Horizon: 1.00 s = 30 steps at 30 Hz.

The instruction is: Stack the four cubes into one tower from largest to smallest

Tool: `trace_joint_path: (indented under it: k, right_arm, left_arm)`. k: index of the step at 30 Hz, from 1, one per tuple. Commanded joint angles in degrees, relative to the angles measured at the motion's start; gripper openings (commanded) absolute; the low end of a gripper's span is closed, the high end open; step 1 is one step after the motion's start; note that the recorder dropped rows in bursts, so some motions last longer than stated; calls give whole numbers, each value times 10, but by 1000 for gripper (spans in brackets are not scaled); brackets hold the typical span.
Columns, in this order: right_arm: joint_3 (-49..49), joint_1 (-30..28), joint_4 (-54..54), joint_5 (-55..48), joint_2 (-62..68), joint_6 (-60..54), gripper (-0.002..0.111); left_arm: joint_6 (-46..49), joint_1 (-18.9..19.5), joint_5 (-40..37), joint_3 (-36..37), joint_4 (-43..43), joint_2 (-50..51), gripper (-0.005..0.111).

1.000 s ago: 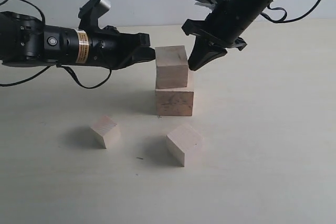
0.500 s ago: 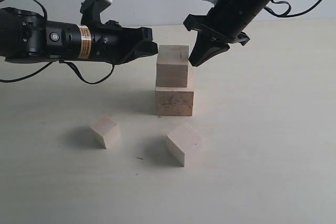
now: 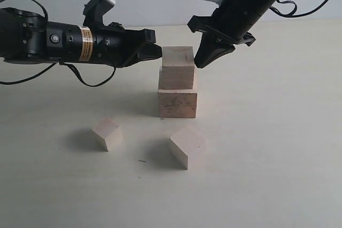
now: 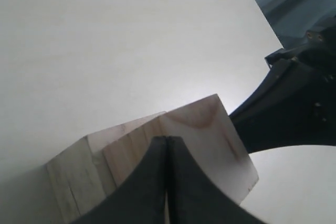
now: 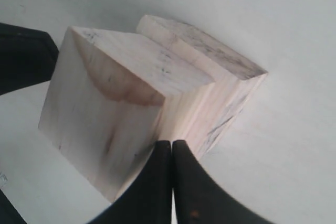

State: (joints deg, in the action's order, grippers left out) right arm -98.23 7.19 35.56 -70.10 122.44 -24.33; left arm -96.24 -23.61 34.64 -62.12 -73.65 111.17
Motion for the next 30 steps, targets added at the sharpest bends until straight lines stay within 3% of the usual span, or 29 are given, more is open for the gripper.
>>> trace_joint_path:
  k: [1, 12, 18, 21, 24, 27, 30]
  right_arm:
    - [1, 2, 5, 1, -7, 0, 0]
    - [0, 2, 5, 1, -8, -1, 0]
    - [0, 0, -7, 1, -22, 0, 0]
    - [0, 0, -62, 1, -45, 21, 0]
    - [0, 0, -133, 1, -85, 55, 0]
    - [0, 0, -194, 1, -129, 80, 0]
    - [18, 2, -187, 1, -172, 87, 0]
  left_arm:
    - [-4, -4, 15, -4, -5, -5, 0]
    - [1, 7, 15, -4, 31, -18, 0]
    - [-6, 52, 4, -4, 8, -57, 0]
    - [-33, 84, -7, -4, -27, -87, 0]
    - [-78, 124, -66, -4, -78, -131, 0]
    - [-104, 165, -175, 13, -124, -191, 0]
    - [-104, 200, -281, 61, -147, -257, 0]
